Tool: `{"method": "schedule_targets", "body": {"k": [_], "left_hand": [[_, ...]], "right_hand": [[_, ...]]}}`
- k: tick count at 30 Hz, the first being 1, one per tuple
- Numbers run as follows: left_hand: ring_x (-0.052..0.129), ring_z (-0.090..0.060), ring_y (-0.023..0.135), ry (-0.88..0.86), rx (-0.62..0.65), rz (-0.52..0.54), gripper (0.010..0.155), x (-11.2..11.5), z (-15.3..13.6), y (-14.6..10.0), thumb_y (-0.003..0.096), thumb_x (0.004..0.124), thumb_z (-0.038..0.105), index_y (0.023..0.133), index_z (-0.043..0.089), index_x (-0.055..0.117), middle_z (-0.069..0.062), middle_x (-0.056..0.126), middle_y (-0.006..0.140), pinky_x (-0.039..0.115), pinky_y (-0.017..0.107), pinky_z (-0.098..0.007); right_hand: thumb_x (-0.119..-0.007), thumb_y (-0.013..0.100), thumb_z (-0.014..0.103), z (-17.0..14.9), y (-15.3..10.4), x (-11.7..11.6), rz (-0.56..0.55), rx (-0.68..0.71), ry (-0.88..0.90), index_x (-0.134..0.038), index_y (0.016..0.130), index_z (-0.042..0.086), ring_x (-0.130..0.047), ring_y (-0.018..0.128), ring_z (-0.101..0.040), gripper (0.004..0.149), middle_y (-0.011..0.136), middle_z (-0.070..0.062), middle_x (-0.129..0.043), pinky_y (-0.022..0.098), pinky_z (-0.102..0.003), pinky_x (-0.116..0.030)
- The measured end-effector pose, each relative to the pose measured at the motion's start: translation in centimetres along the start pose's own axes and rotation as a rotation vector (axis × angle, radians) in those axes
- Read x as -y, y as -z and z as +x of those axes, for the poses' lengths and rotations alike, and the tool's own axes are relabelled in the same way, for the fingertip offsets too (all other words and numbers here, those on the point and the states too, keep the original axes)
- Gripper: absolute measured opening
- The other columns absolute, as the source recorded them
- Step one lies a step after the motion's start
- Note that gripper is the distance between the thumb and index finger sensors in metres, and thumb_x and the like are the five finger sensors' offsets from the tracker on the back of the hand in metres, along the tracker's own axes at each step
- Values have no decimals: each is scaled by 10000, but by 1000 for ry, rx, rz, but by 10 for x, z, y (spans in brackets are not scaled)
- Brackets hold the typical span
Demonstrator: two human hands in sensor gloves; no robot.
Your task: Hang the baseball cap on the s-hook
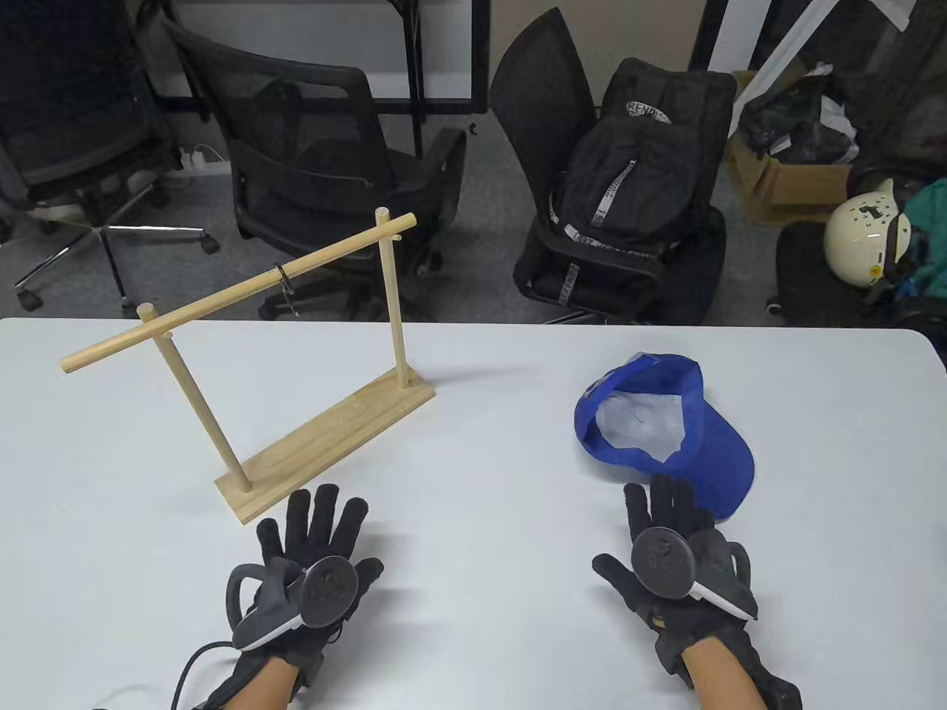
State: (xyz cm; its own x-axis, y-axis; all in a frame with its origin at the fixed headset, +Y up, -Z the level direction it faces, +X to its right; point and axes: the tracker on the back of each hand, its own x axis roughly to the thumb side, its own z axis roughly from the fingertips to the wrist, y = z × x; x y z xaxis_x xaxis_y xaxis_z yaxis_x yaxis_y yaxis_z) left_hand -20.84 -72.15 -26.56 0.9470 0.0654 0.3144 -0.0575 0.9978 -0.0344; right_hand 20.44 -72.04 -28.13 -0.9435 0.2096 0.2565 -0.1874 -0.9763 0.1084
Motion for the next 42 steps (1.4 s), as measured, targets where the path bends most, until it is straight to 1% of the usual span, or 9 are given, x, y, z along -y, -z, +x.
{"method": "schedule_targets", "body": {"k": [16,21,27,34,38,42], "left_hand": [[294,-672,1127,0,-8,16,829,-2,-3,-2,595,613,558,1249,116,360,-337,269,1285,295,639,-838],[293,-674,1129,0,-21,29,844,-4,-4,-2,589,615,573,1251,117,357,-334,267,1287,295,640,-840],[298,-675,1128,7,-44,42,858,-7,-8,-3,584,619,583,1252,114,353,-338,268,1287,301,638,-842],[303,-679,1125,11,-70,38,865,-6,-14,-4,583,623,586,1251,109,353,-343,272,1285,304,636,-842],[306,-681,1123,23,-83,29,867,-4,-16,-4,581,625,587,1251,109,352,-341,272,1285,307,635,-842],[307,-678,1126,29,-94,23,867,-2,-16,-2,580,625,587,1250,110,352,-343,275,1284,310,636,-842]], "right_hand": [[-696,528,509,0,1,2,-5,-9,-3,-180,1080,-83,-60,933,-681,960,1048,-436,-64,583,-805,-228],[-725,524,494,-2,5,7,-30,-20,-10,-176,1076,-89,-71,938,-681,973,1048,-442,-70,592,-804,-247],[-768,508,487,-11,24,10,0,-55,-48,-154,1065,-100,-96,949,-681,1016,1050,-444,-78,612,-795,-293],[-824,485,465,-31,50,11,61,-110,-72,-137,1049,-119,-142,955,-686,1063,1046,-454,-96,631,-771,-351],[-850,474,444,-44,68,5,118,-145,-101,-139,1046,-120,-169,960,-681,1073,1046,-455,-112,642,-753,-380],[-865,470,407,-56,87,-7,178,-199,-124,-135,1042,-120,-185,961,-680,1067,1041,-457,-110,647,-742,-395]]}}
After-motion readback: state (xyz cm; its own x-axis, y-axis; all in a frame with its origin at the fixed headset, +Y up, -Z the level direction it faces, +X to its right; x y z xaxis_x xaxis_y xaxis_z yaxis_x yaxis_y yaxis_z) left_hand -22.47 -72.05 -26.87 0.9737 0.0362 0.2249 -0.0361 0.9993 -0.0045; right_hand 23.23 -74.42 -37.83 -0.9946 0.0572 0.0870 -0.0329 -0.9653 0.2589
